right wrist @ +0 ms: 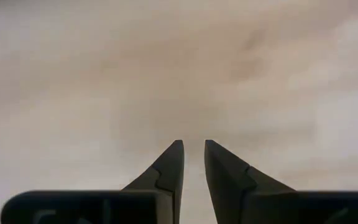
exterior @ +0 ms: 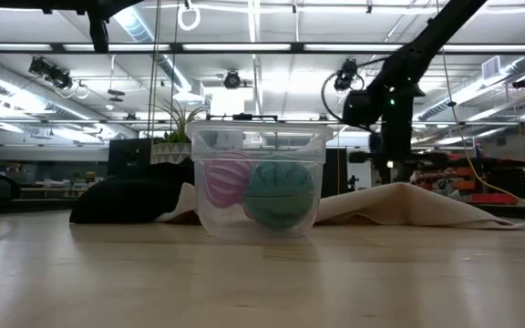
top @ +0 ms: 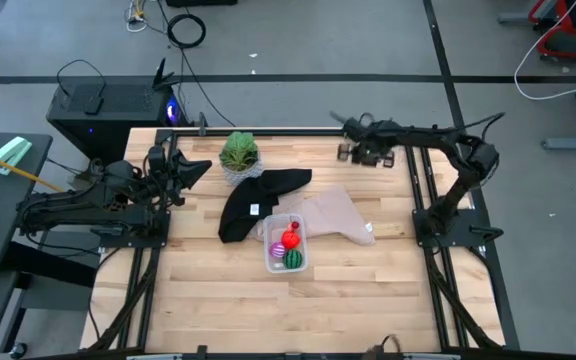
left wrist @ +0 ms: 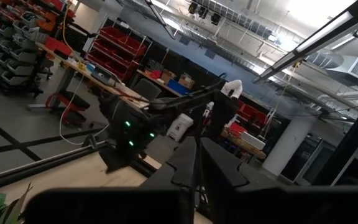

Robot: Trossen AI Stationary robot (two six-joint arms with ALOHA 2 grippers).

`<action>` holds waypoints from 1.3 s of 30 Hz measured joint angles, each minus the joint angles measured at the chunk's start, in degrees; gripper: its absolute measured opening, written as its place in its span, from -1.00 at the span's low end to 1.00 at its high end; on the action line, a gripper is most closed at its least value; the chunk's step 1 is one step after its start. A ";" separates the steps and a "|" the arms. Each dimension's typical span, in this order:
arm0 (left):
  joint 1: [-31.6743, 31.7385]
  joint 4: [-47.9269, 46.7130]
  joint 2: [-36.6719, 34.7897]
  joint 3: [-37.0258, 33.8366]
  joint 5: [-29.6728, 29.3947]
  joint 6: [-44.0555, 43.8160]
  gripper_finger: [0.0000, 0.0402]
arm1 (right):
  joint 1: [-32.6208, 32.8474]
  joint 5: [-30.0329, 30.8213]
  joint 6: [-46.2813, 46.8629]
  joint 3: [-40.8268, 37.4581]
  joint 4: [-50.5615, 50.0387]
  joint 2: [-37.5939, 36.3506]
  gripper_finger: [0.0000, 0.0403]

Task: Pick and placing Produce into tupperware
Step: Put the plum into the transparent container

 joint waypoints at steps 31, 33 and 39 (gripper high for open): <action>0.00 0.15 0.01 0.00 0.02 -2.51 -0.85 | 50.27 17.72 68.87 -15.25 -13.51 -3.87 -0.92; 0.00 0.15 -0.01 0.00 0.00 -3.00 -0.86 | 46.10 17.85 67.90 -16.69 -11.36 -3.93 -0.90; 0.07 0.09 -0.01 0.00 -0.02 -2.66 -0.83 | 34.99 18.23 61.77 -21.91 -4.25 -5.69 -0.73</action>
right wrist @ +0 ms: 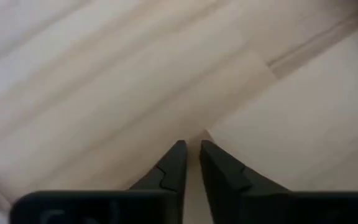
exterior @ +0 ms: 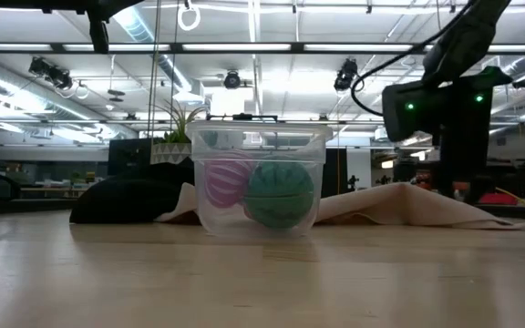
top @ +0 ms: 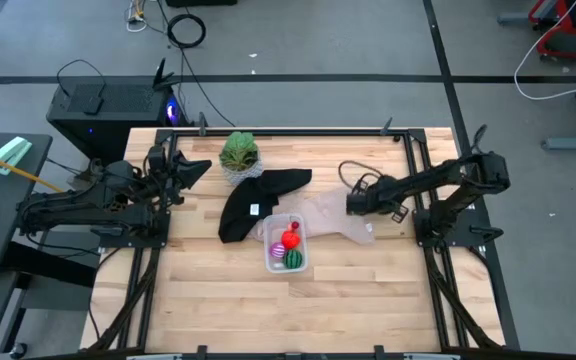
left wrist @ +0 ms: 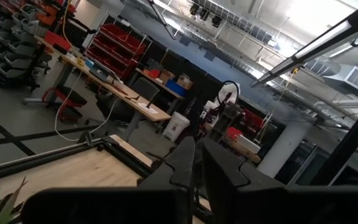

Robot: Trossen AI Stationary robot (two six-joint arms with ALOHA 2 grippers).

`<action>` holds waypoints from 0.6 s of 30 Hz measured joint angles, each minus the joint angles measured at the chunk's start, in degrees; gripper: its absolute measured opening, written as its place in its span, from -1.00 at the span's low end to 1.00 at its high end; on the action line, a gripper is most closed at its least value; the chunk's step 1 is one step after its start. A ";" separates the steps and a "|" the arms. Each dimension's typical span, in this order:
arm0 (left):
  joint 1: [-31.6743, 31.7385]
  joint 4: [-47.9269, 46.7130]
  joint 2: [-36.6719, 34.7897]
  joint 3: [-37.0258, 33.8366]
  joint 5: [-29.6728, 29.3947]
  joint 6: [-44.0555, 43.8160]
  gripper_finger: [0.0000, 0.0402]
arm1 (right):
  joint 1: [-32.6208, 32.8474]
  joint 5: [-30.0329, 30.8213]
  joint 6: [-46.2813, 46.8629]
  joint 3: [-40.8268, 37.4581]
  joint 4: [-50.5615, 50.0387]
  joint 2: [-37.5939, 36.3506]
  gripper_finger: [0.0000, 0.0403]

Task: Pick and placing Produce into tupperware
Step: Put the plum into the transparent container

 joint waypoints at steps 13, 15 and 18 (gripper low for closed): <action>0.00 -0.29 0.00 0.00 -0.58 0.12 -0.82 | -11.00 14.93 -13.24 -2.33 6.65 0.11 -0.05; 0.00 -0.32 0.00 0.00 -0.96 0.12 -0.81 | -13.30 15.60 -16.96 -2.33 6.67 0.11 -0.02; 0.00 -0.40 0.00 0.00 -1.79 0.15 -0.79 | -17.08 15.91 -20.05 -2.35 7.28 0.11 -0.01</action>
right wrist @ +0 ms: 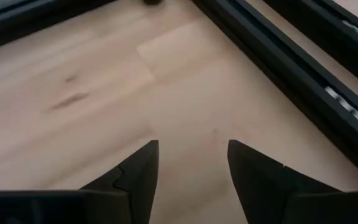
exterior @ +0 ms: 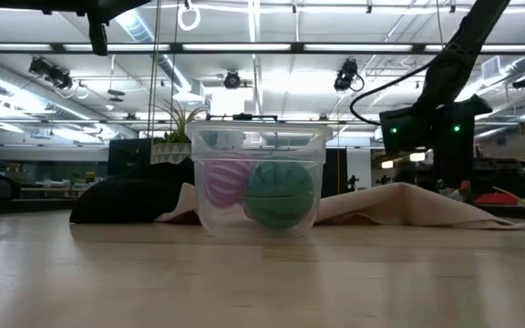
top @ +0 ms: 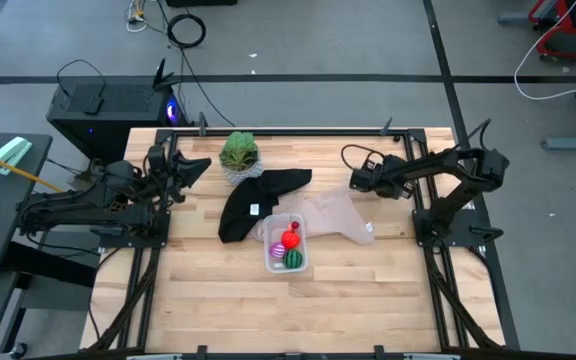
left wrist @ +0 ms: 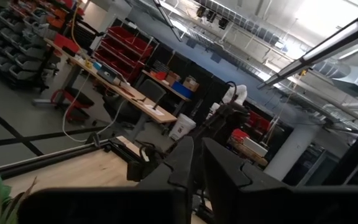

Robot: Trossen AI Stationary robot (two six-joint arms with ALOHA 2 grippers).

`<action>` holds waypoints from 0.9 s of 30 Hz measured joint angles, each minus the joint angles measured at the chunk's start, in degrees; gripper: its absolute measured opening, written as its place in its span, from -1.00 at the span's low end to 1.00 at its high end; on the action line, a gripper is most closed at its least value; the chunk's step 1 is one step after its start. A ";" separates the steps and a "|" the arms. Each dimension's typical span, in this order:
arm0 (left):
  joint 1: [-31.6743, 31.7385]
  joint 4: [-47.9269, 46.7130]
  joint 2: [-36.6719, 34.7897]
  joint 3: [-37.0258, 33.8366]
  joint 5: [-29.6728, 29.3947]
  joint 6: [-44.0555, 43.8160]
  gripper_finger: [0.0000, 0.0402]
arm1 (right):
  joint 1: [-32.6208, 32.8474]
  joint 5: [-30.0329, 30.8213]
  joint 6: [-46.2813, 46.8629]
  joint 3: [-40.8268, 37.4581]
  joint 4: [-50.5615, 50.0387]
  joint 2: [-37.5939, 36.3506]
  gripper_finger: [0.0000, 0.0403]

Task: Pick and placing Produce into tupperware
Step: Put the plum into the transparent container

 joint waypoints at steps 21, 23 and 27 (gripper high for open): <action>0.00 -0.15 0.01 0.00 -2.68 -0.55 -0.77 | -16.12 -0.46 -29.78 0.08 16.20 -0.04 -0.12; 0.00 -0.14 0.00 0.00 -3.37 -0.56 -0.77 | -17.16 0.07 -29.80 0.08 16.47 -0.03 -0.12; 0.00 -0.14 0.00 0.00 -3.80 -0.57 -0.77 | -19.20 -0.04 -29.72 0.10 17.71 0.36 -0.12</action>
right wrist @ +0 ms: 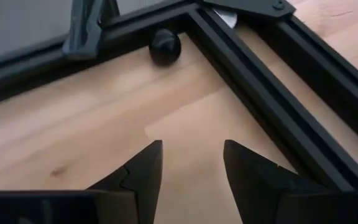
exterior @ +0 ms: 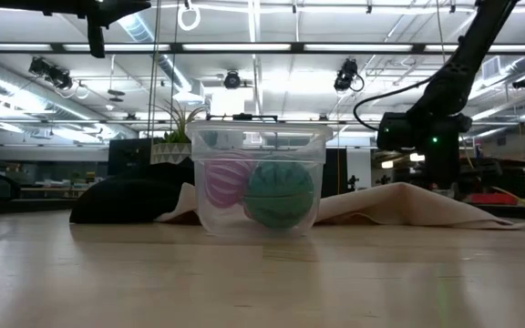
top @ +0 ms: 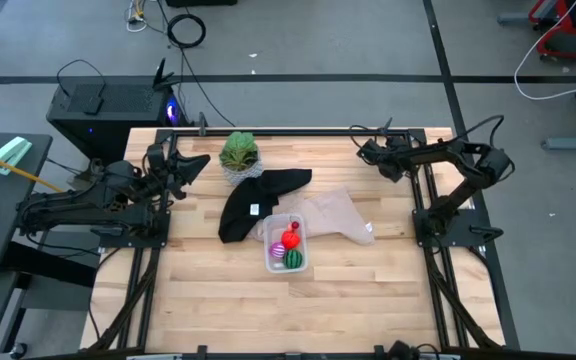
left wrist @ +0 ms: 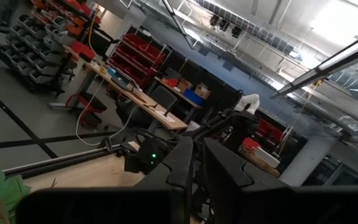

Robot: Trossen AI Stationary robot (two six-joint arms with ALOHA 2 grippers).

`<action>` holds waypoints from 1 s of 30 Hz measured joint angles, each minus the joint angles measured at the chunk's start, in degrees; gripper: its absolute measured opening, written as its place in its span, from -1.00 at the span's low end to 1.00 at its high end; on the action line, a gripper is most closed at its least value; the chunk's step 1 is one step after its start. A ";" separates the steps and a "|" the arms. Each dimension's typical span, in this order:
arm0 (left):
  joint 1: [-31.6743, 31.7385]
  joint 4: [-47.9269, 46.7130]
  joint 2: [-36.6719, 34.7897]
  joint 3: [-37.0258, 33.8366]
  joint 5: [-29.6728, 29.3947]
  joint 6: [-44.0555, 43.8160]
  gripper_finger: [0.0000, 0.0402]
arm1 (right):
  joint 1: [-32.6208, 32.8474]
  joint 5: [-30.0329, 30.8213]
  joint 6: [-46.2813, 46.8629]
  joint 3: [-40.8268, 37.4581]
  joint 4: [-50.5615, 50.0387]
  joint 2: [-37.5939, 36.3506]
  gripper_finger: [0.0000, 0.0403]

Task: Pick and placing Produce into tupperware
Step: Put the plum into the transparent container

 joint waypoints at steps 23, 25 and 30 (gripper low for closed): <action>0.00 -0.50 0.02 0.00 -0.02 -1.46 -0.76 | -1.58 3.86 -12.08 0.04 8.68 0.12 -0.35; -0.01 -0.50 0.02 0.01 -0.02 -1.46 -0.77 | -2.24 3.75 -12.01 0.04 8.68 0.12 -0.35; -0.01 -0.50 0.02 0.00 -0.02 -1.47 -0.76 | -2.17 2.43 -11.60 0.12 8.70 0.12 -0.35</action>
